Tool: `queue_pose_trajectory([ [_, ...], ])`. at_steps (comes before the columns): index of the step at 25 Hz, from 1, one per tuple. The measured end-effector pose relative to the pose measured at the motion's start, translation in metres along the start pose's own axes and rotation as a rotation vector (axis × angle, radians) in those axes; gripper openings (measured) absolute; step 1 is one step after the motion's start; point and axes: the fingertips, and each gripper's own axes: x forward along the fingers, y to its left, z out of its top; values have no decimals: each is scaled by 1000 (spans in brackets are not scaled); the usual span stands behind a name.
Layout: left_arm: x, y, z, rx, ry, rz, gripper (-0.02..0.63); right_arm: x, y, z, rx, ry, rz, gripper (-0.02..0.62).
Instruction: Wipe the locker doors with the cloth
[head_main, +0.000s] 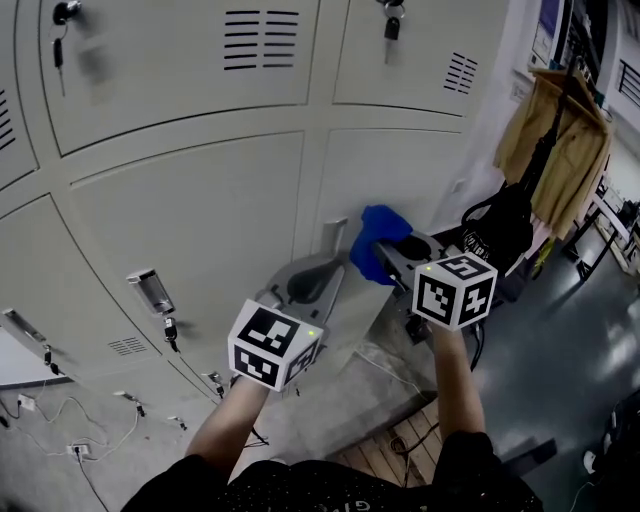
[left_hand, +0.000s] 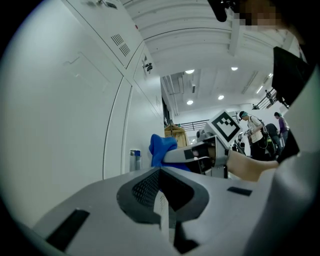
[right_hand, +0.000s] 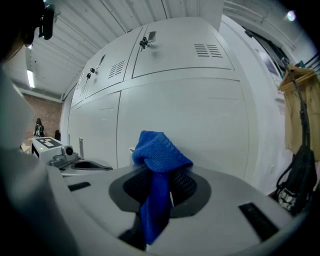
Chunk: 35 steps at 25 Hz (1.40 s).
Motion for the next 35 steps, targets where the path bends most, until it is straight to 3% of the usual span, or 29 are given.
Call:
queue_pose_trajectory([
  [6,-10,4,-8,-16,12,12,9,13,23,-18,36,28,45,77],
  [16,-18,6,-11,-21,16,24,9,34,19,-27,79,12,11,78],
  [35,-1,4,-17,-32,19,23,9,10,-77,-34,134,3,-154,78],
])
